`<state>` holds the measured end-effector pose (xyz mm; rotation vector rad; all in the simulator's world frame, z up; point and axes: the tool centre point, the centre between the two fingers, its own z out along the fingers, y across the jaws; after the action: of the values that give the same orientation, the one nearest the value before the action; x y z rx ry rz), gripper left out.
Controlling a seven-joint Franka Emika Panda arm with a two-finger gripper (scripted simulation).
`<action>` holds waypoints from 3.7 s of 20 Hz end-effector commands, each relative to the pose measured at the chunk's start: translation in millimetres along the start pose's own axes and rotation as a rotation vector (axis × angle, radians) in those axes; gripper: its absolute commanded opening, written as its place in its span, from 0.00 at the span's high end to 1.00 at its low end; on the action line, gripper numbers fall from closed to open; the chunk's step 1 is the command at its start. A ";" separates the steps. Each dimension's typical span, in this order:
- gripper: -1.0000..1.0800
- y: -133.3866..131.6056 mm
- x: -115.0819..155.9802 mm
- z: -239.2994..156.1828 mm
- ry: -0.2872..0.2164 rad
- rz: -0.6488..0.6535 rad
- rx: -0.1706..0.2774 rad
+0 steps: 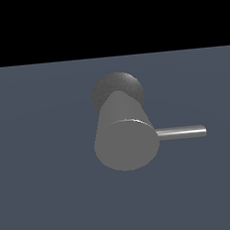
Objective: Turn on the faucet by rotating a designated handle.
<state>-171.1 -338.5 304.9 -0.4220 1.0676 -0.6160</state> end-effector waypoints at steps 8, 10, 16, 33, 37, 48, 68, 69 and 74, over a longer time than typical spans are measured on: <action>1.00 117.1 62.9 -49.0 0.253 0.332 -0.008; 1.00 141.1 68.7 -58.5 0.296 0.392 -0.018; 1.00 198.1 75.1 -80.9 0.392 0.531 -0.053; 1.00 249.8 61.6 -91.7 0.445 0.658 -0.109; 1.00 259.3 50.8 -87.5 0.435 0.684 -0.131; 1.00 246.3 37.7 -78.7 0.434 0.685 -0.132; 1.00 221.5 12.3 -62.4 0.460 0.689 -0.140; 1.00 220.3 9.5 -60.9 0.459 0.689 -0.140; 1.00 213.9 -4.9 -53.4 0.452 0.688 -0.138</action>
<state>-167.3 -181.8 139.5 -0.0006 1.6203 -0.0154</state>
